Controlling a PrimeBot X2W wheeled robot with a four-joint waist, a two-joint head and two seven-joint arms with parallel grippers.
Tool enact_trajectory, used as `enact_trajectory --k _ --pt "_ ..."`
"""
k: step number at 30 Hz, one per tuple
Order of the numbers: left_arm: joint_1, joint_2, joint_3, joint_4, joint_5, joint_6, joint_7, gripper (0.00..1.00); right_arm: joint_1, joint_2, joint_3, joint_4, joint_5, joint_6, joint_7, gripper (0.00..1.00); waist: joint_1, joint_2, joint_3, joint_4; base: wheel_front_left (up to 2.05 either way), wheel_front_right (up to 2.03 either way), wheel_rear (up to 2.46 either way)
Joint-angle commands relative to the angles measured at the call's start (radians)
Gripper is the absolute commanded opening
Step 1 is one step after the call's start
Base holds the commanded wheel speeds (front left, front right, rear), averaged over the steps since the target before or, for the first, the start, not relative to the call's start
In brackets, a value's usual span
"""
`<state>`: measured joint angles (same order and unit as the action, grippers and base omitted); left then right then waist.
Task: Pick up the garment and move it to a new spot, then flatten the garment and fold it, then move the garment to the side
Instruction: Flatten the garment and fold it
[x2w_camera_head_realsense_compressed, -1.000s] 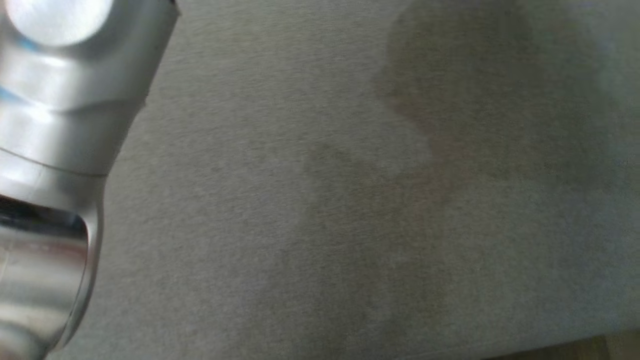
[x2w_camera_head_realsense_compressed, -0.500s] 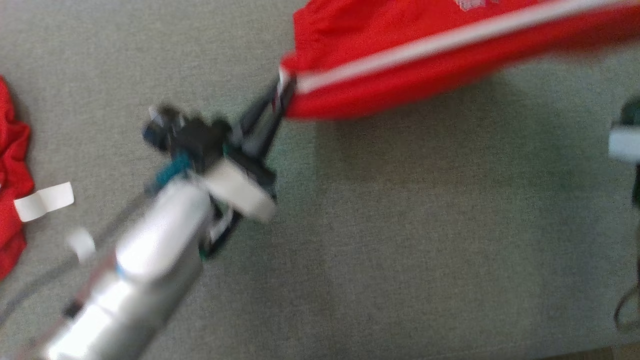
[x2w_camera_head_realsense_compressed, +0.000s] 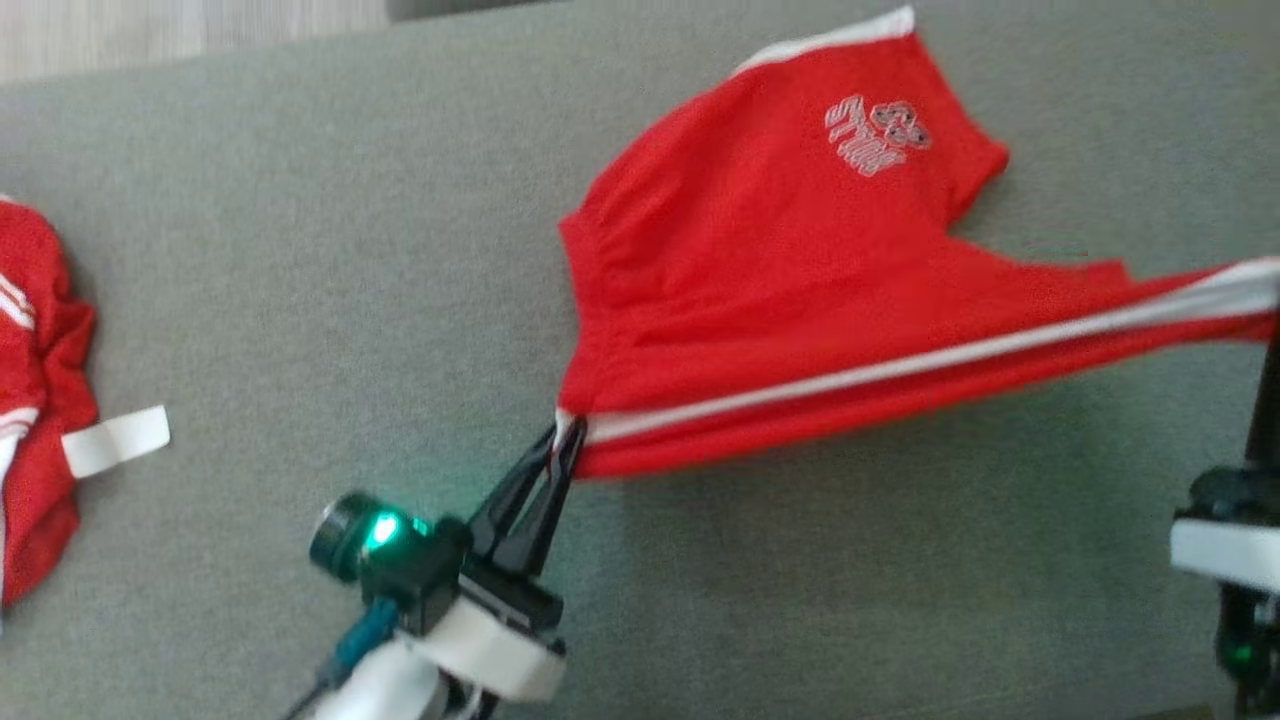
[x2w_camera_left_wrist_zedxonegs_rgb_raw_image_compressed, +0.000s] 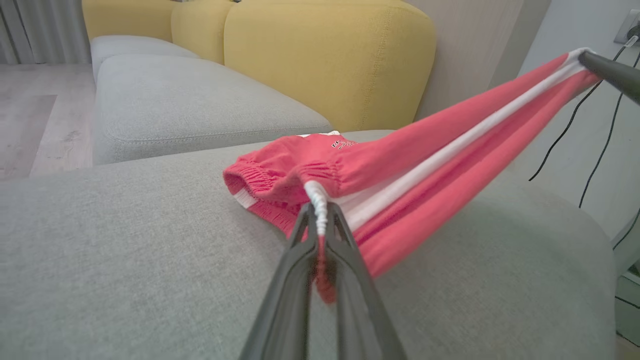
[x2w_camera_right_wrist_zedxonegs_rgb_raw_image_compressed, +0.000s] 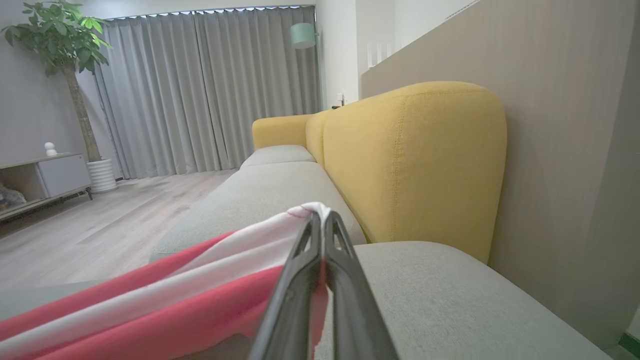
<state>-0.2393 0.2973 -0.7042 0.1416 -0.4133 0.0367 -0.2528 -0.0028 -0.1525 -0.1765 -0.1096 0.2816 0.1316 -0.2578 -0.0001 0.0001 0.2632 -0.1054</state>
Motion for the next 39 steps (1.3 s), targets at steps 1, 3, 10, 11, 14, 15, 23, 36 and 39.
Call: enact_trajectory --k 1,3,10,11,14,15,23,36,39 --pt "0.010 0.030 0.051 -0.021 0.000 0.014 -0.009 0.00 0.003 -0.017 -0.002 -0.042 0.004 -0.001 -0.004 0.00 0.0001 -0.0001 -0.025 -0.013 0.00 0.00 0.00" --pt "0.060 0.035 0.053 -0.037 -0.001 0.020 -0.009 0.00 0.046 -0.016 0.008 -0.062 0.003 -0.001 -0.004 0.00 0.0001 -0.0001 -0.049 -0.023 0.00 0.00 0.00" --pt "0.165 0.064 0.050 -0.089 -0.033 0.033 0.011 0.00 0.140 -0.012 -0.011 -0.103 -0.003 -0.001 -0.004 0.00 0.0001 -0.0001 -0.098 -0.032 0.00 0.00 0.00" --pt "0.165 0.065 0.051 -0.095 -0.037 0.033 0.017 0.00 0.142 -0.011 -0.011 -0.101 -0.004 -0.001 -0.004 0.00 0.0001 -0.0001 -0.100 -0.030 0.00 0.00 0.00" --pt "0.150 0.059 0.053 -0.105 -0.050 0.026 0.028 0.00 0.131 -0.015 0.004 -0.077 -0.004 -0.001 -0.004 0.00 0.0001 -0.0001 -0.102 -0.019 0.00 0.00 0.00" --pt "0.139 0.053 0.053 -0.105 -0.057 0.021 0.031 0.00 0.122 -0.017 0.004 -0.063 -0.003 -0.001 -0.004 0.00 0.0001 -0.0001 -0.101 -0.013 0.00 0.00 0.00" --pt "-0.048 -0.019 0.057 -0.018 -0.071 -0.014 0.074 0.00 -0.047 -0.063 0.037 0.120 -0.020 -0.001 -0.004 0.00 0.0001 -0.0001 -0.019 0.053 0.00 0.00 0.00" --pt "-0.402 -0.161 0.067 0.253 -0.070 -0.045 0.118 0.00 -0.513 -0.227 0.216 0.518 0.031 -0.001 0.025 0.00 0.0001 -0.0001 0.128 0.112 0.00 0.00 0.00" --pt "-0.433 -0.176 0.063 0.287 -0.064 -0.043 0.112 0.00 -0.574 -0.251 0.255 0.588 0.042 -0.001 0.024 0.00 0.0001 -0.0001 0.141 0.120 0.00 0.00 0.00"
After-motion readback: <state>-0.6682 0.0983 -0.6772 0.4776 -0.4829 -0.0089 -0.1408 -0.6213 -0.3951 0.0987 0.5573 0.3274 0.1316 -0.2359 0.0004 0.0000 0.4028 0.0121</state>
